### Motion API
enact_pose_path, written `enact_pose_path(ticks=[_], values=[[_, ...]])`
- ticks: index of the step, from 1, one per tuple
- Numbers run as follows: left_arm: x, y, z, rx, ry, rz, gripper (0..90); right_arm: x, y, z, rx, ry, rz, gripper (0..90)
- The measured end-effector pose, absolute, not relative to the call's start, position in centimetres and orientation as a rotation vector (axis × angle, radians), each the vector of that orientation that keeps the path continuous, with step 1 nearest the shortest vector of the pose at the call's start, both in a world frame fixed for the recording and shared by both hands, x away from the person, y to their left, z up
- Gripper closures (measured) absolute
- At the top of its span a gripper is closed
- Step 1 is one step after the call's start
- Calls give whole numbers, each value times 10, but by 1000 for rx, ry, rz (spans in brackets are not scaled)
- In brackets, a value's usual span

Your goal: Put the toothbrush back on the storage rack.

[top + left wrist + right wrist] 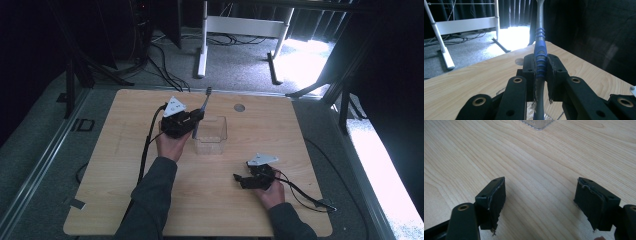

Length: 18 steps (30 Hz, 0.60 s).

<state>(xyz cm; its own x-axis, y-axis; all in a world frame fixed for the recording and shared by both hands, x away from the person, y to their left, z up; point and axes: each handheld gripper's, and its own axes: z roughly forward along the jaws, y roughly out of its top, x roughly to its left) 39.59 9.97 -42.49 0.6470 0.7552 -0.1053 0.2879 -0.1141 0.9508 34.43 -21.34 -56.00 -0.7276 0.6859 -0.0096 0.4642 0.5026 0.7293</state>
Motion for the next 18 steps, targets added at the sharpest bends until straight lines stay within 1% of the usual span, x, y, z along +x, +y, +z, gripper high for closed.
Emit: enact_pose_path(ticks=[18], values=[[402,92,-430,1680,864,504,787,345,-213,-560,964,2452,1059,244]])
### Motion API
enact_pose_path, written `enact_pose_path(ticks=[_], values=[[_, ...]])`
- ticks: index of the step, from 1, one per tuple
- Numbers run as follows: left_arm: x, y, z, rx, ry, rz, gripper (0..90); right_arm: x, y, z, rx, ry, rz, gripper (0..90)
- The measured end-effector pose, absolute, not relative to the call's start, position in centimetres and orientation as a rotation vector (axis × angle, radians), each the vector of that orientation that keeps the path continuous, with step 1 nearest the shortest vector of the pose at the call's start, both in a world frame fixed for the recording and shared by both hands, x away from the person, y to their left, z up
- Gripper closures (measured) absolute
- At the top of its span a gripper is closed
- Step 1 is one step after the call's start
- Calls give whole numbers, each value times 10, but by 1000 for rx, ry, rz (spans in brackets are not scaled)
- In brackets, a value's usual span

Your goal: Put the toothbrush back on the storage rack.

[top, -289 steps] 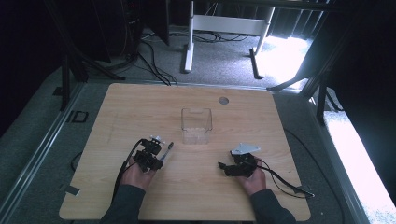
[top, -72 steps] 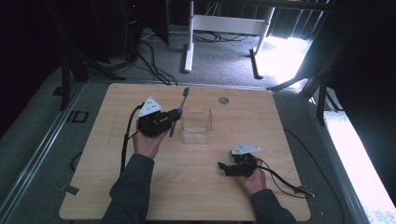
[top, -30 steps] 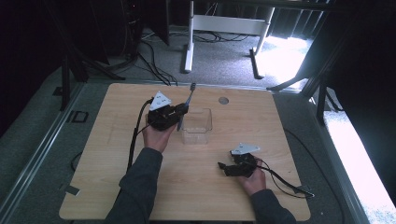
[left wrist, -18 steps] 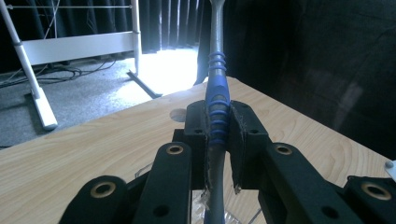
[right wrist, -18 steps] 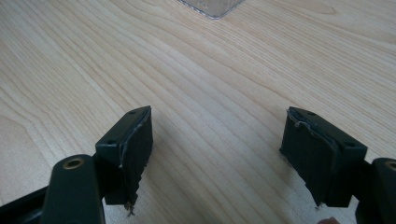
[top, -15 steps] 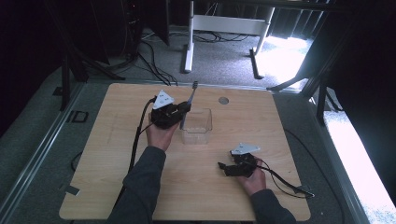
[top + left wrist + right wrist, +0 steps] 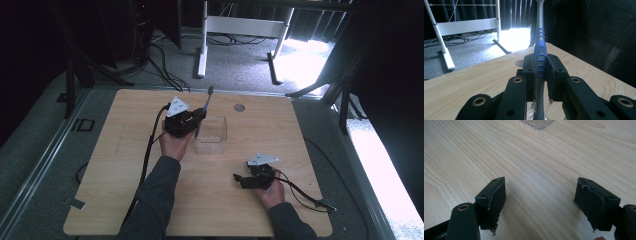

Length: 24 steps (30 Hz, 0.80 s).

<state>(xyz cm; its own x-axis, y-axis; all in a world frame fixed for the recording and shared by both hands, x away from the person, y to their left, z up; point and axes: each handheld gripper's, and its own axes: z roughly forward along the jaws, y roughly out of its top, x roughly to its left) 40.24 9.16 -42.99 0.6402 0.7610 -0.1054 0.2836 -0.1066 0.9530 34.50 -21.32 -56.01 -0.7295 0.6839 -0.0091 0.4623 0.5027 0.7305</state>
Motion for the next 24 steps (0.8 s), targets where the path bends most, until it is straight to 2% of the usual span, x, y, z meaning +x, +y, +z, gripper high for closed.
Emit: enact_pose_path(ticks=[24], values=[[411,81,-431,1671,866,507,787,345,-213,-560,962,2454,1059,244]])
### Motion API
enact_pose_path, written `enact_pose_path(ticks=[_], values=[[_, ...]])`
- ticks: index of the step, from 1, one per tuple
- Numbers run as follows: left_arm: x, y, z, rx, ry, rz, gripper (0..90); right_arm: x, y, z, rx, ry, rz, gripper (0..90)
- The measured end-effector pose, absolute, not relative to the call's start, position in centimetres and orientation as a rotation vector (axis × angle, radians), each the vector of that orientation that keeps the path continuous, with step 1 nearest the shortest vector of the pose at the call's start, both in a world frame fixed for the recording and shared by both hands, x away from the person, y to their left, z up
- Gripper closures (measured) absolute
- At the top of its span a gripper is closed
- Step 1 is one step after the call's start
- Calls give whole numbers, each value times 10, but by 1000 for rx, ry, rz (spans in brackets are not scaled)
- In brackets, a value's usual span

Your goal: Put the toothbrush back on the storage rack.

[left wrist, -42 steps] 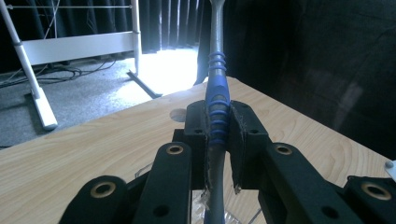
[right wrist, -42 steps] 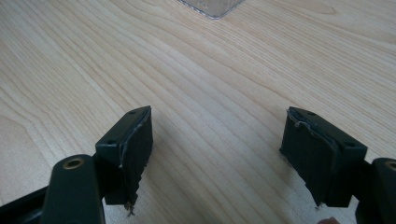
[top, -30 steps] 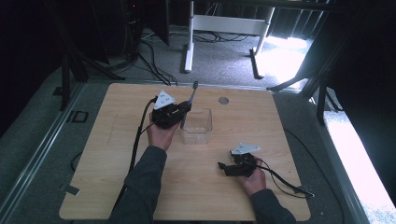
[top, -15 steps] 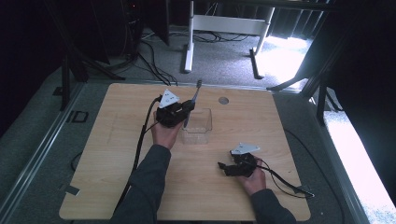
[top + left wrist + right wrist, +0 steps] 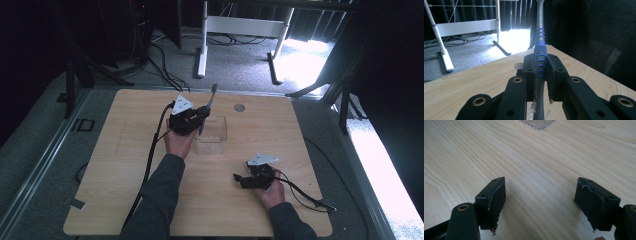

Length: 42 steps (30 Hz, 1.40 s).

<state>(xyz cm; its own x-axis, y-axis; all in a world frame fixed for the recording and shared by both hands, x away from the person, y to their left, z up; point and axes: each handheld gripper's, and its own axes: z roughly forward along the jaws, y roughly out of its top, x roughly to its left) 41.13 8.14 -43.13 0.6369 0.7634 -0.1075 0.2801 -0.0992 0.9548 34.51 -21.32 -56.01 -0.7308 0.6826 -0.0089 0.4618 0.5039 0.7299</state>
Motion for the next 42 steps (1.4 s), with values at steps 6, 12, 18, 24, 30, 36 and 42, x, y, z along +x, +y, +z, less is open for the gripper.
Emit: enact_pose_path(ticks=[6,12,18,24,30,36,42], values=[[414,77,-434,1693,866,520,787,345,-213,-560,963,2454,1060,244],[417,74,-437,1721,857,534,786,345,-213,-560,960,2453,1060,244],[419,73,-441,1739,856,534,786,345,-213,-560,961,2454,1060,244],[421,72,-444,1751,856,529,785,345,-213,-560,960,2453,1060,244],[423,69,-449,1781,854,522,784,345,-213,-560,959,2453,1060,244],[422,66,-452,1811,838,537,783,345,-213,-560,961,2454,1060,243],[421,63,-456,1830,835,532,781,345,-213,-560,960,2454,1060,243]])
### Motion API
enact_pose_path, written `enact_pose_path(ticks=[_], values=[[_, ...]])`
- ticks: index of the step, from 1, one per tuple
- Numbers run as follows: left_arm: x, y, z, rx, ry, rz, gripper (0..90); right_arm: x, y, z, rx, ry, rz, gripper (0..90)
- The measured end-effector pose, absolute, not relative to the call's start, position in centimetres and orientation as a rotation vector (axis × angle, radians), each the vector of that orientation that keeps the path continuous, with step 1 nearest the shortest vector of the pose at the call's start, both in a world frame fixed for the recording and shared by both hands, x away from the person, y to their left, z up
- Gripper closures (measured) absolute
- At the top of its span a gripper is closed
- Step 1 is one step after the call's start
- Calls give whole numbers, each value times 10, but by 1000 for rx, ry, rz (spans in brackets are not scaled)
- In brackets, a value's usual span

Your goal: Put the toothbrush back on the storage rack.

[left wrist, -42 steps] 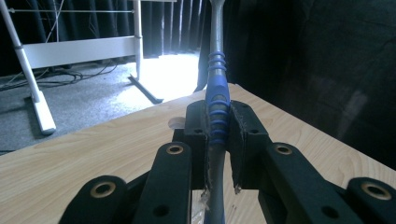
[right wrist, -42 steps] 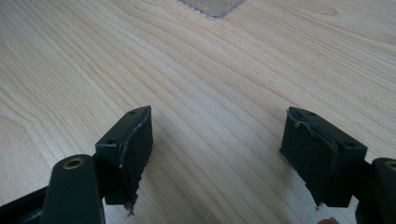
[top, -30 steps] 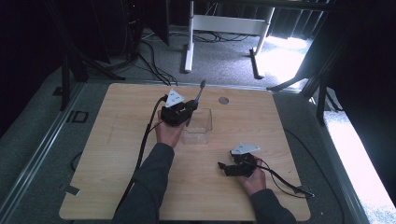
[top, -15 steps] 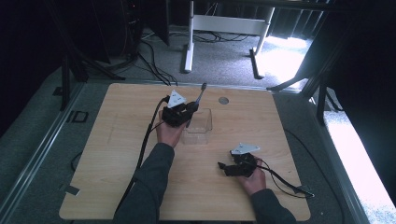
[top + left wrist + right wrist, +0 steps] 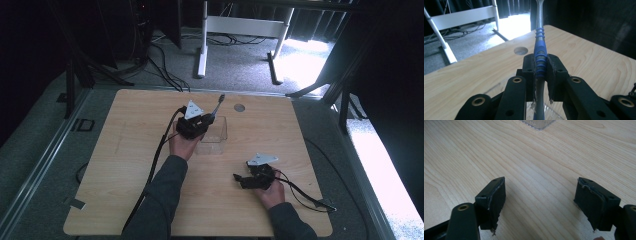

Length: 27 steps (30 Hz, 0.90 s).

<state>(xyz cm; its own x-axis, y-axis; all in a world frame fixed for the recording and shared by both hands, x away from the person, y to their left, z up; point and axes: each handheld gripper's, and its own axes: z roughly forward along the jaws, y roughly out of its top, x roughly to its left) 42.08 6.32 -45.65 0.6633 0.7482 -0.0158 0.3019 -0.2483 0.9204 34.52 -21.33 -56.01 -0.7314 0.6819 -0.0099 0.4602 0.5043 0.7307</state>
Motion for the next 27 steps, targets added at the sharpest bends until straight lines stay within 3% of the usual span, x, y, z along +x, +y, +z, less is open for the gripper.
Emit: enact_pose_path(ticks=[5,9,15,27], values=[[419,61,-463,1888,821,525,772,345,-213,-560,961,2454,1059,243],[415,62,-466,1918,804,522,658,345,-213,-560,962,2454,1060,243],[410,67,-463,1894,796,531,570,345,-213,-560,957,2454,1059,241],[405,92,-461,1806,866,546,534,345,-213,-560,960,2455,1059,241]])
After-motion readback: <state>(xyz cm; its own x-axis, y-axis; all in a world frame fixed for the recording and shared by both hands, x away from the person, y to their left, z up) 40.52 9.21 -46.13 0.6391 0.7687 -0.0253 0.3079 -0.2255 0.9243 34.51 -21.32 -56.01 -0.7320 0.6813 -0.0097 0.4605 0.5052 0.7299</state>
